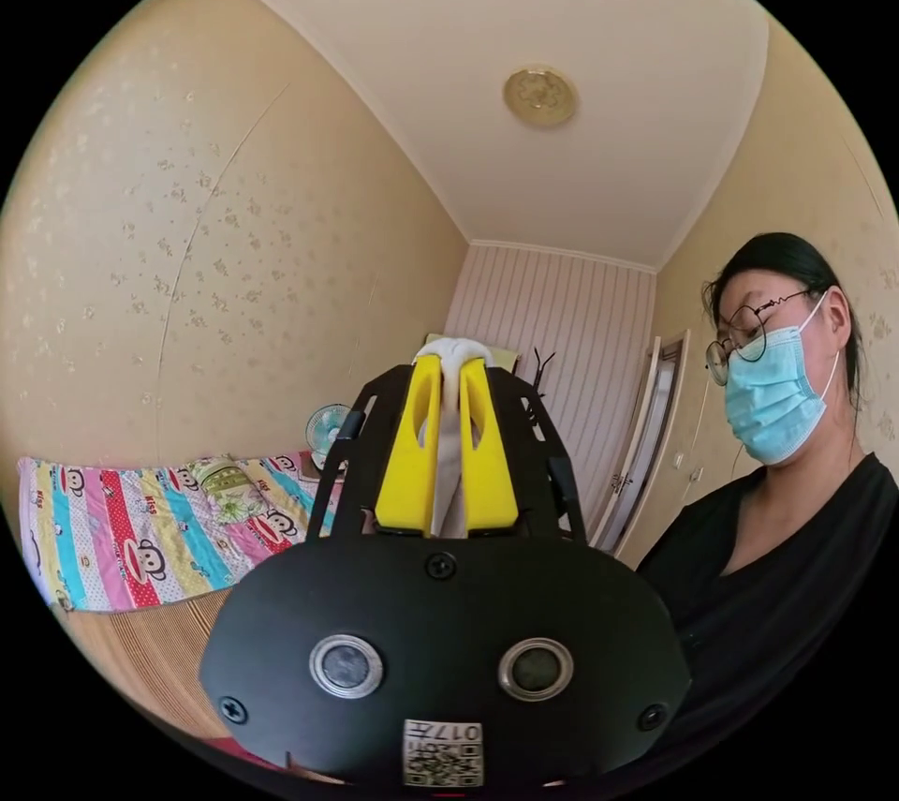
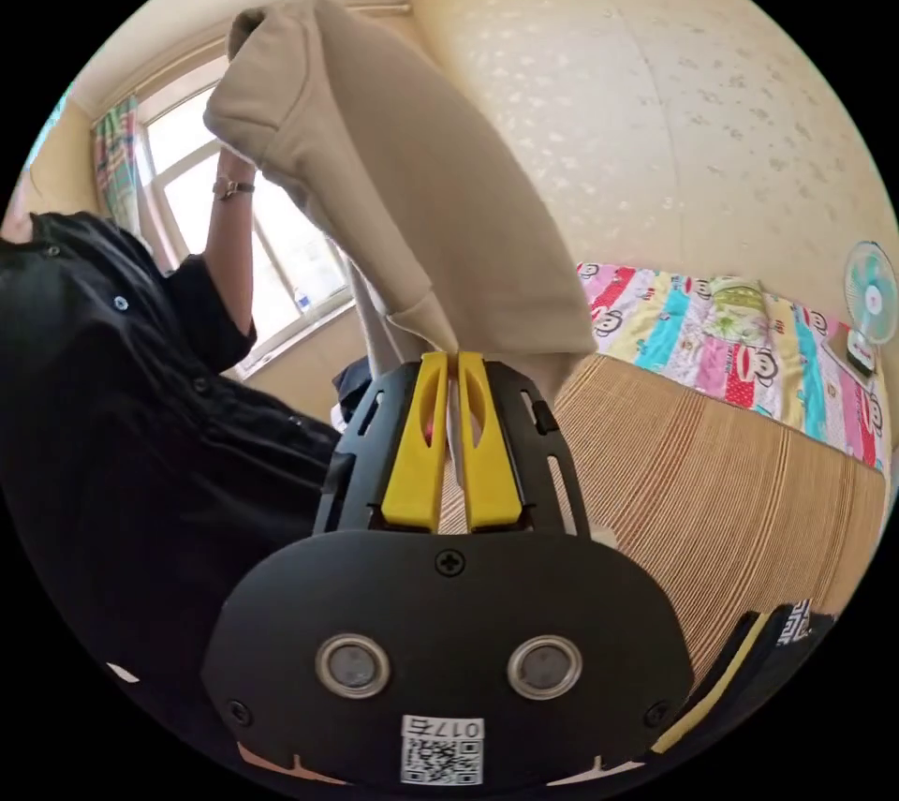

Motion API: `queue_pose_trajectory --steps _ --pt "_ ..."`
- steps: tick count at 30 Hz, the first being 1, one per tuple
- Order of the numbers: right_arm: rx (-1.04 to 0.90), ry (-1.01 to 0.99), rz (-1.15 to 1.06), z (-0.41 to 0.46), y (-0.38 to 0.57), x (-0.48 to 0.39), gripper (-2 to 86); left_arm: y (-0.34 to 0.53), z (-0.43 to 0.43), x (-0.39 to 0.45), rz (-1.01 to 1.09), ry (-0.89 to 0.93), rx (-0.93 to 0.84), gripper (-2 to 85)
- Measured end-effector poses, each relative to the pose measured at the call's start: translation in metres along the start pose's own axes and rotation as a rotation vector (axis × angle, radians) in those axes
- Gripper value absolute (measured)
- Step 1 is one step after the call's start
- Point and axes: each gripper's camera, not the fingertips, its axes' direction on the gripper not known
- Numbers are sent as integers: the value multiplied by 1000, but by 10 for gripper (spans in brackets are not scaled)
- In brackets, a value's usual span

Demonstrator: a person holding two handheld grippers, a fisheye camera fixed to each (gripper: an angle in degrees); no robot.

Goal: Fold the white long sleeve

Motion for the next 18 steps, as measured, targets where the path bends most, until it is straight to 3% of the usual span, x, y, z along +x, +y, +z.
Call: queue_pose_trajectory --steps 5,10,18 --pt "233 120 97 -121 -77 48 23 -35 -46 -28 18 -53 -72 38" --pt "446 294 90 -239 -176 41 19 -49 -82 -84 -54 -132 -255 39" --pt "769 462 27 -375 -234 -41 19 -45 -127 -105 -58 105 -428 35"
